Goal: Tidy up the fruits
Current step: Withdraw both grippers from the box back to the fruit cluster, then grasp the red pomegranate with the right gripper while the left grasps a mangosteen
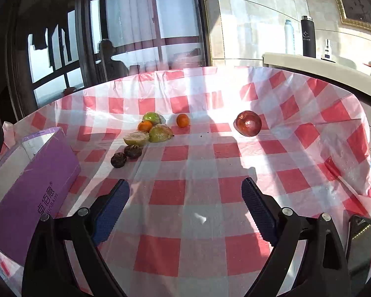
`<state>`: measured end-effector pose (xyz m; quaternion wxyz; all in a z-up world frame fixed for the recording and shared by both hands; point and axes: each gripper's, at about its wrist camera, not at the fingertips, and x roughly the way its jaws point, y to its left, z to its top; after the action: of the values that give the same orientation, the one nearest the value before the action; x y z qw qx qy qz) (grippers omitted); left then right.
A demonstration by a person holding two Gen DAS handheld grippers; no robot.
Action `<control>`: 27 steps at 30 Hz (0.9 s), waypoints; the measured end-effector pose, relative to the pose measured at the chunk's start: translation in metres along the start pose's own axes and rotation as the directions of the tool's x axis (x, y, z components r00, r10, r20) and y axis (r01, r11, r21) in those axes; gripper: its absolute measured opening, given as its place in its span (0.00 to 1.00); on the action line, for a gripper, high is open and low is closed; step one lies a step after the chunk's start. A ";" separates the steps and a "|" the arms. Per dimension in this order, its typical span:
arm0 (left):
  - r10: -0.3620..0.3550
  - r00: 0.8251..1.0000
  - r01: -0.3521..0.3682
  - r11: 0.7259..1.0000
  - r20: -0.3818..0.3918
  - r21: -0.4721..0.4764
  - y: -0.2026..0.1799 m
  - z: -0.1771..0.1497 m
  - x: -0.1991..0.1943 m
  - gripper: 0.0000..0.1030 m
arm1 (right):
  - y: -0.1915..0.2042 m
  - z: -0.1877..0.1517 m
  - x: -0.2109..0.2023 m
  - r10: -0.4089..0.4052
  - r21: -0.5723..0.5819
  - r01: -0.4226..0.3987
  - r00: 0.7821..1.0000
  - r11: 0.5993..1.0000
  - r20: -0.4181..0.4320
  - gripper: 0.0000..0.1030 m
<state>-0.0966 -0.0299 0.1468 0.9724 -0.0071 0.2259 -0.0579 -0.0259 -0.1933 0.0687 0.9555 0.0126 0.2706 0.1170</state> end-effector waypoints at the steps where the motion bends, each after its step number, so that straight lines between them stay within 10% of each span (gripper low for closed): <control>1: -0.020 1.000 0.019 1.000 -0.023 -0.023 -0.006 -0.005 0.020 0.98 | -0.008 0.000 0.008 -0.031 -0.001 0.031 0.999 1.000 -0.020 0.86; 9: 0.097 0.958 -0.150 0.971 -0.272 -0.184 0.020 -0.035 0.169 0.98 | -0.091 0.011 0.084 -0.162 0.184 0.186 0.977 0.965 -0.139 0.86; 15: 0.179 0.914 -0.235 0.966 -0.364 -0.113 0.019 -0.035 0.203 0.98 | -0.109 0.042 0.160 -0.197 0.161 0.235 0.955 0.959 -0.223 0.86; 27: 0.064 0.890 -0.138 0.982 -0.451 -0.133 0.025 -0.047 0.218 0.98 | -0.135 0.081 0.239 -0.230 0.078 0.270 0.914 0.960 -0.333 0.86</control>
<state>0.0797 -0.0301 0.0075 0.8929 -0.0605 0.4461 0.0112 0.2433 -0.2660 0.0032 0.9032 0.0173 0.4284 -0.0227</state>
